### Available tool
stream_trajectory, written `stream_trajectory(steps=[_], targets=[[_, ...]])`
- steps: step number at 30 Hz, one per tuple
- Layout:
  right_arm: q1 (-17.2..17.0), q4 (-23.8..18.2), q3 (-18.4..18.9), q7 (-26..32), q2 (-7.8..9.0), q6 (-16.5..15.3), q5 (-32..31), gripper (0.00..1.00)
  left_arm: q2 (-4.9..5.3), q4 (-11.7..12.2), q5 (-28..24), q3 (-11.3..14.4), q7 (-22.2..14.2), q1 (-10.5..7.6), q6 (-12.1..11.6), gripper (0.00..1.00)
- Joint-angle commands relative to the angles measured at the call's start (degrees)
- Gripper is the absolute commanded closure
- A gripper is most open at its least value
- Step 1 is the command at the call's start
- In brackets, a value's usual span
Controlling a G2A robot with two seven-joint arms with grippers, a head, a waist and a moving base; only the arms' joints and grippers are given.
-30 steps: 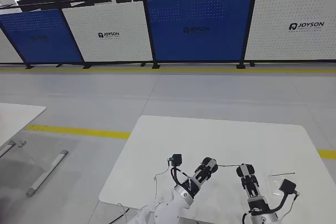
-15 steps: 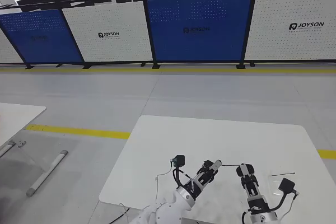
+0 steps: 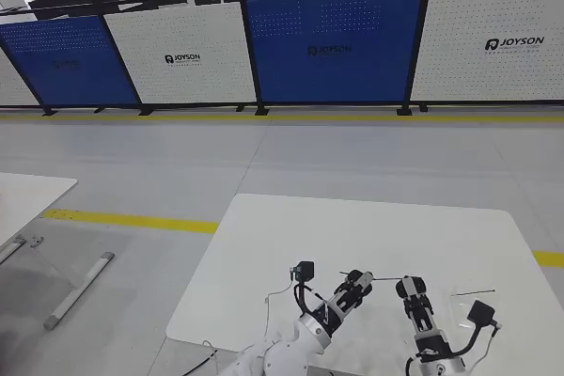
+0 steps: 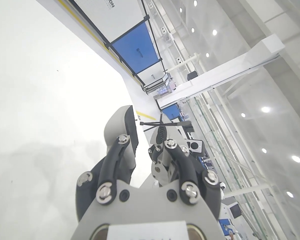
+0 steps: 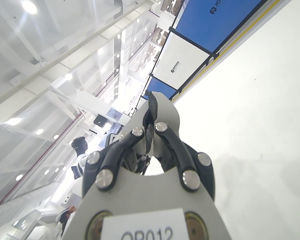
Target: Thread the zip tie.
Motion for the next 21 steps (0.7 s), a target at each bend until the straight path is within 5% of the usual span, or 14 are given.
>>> stream_trajectory(steps=[1,21], targets=[[-0.1,0.0,0.1,0.0,-0.04,-0.2,0.0,1.00,-0.03,0.0,0.2,0.0,-0.1,-0.03,0.1,0.96],[-0.7,-0.9,0.5,1.5,-0.47,-0.4,-1.0,1.00,0.00,-1.1,3.0,0.0,-1.3,0.87,-1.0,1.00]])
